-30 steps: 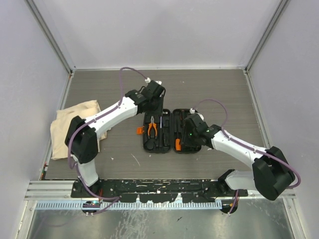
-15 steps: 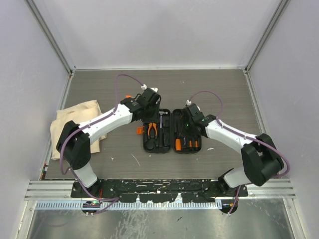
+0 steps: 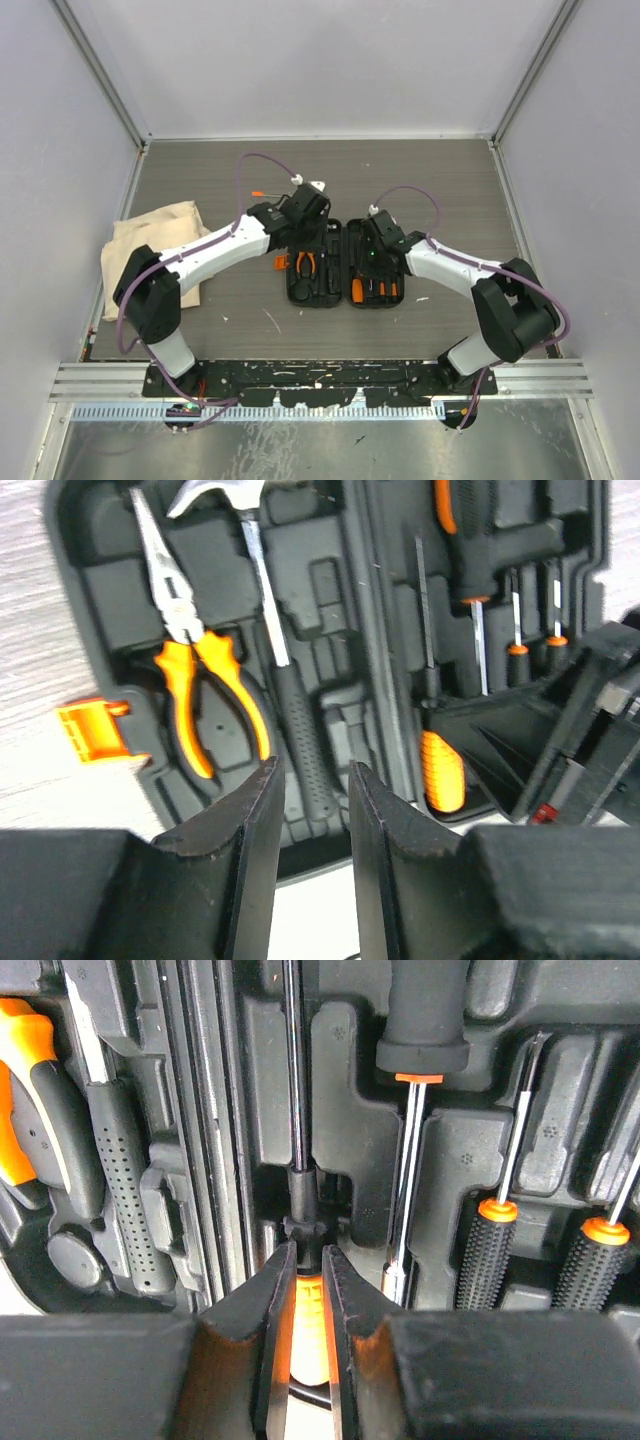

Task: Sort the tools into containers
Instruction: Place the screwdriver in the storage box.

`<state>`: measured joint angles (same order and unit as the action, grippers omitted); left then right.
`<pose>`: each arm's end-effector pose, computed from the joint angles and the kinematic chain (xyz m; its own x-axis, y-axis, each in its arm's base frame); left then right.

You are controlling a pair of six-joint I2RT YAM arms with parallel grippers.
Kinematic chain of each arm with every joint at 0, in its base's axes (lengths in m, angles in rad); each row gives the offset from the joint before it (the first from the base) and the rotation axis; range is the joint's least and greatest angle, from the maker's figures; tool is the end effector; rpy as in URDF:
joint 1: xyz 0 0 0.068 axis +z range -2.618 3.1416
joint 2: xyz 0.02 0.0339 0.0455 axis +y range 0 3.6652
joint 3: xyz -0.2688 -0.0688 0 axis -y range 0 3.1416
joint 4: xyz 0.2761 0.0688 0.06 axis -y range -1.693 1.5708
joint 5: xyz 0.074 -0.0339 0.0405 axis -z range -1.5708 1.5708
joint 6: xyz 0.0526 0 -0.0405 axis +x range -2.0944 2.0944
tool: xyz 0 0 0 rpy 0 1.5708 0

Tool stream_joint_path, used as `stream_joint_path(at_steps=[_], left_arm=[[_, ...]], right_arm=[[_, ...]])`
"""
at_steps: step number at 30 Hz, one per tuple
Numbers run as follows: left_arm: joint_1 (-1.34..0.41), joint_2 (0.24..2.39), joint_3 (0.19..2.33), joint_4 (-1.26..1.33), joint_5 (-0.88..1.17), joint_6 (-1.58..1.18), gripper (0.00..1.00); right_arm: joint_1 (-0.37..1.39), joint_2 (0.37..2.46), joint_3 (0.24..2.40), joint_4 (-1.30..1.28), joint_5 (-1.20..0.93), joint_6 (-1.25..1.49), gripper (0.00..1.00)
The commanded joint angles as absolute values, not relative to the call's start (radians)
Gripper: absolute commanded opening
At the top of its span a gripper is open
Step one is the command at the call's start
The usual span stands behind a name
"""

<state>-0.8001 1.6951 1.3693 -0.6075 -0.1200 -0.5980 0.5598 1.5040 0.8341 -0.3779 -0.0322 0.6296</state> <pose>0.2896 -0.2892 0.2473 -0.8357 0.0583 -0.5461 0.2325 0.9384 -0.2556 0.2694 0.1708 0.1476 -0.9139 0.1218 -0.3873 -0.0077 0.9485 0.3166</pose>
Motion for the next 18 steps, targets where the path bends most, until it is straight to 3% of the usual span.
stream_joint_path(at_steps=[1, 6, 18], left_arm=[[-0.859, 1.65, 1.349, -0.509, -0.148, -0.658, 0.33], [-0.899, 1.608, 1.245, -0.394, -0.196, -0.737, 0.32], [-1.009, 1.674, 1.207, -0.271, -0.255, -0.818, 0.28]], right_arm=[[0.537, 1.433, 0.827, -0.356, -0.047, 0.625, 0.23], [0.449, 1.382, 0.868, -0.33, -0.091, 0.609, 0.24], [0.366, 1.598, 1.05, -0.316, -0.22, 0.528, 0.23]])
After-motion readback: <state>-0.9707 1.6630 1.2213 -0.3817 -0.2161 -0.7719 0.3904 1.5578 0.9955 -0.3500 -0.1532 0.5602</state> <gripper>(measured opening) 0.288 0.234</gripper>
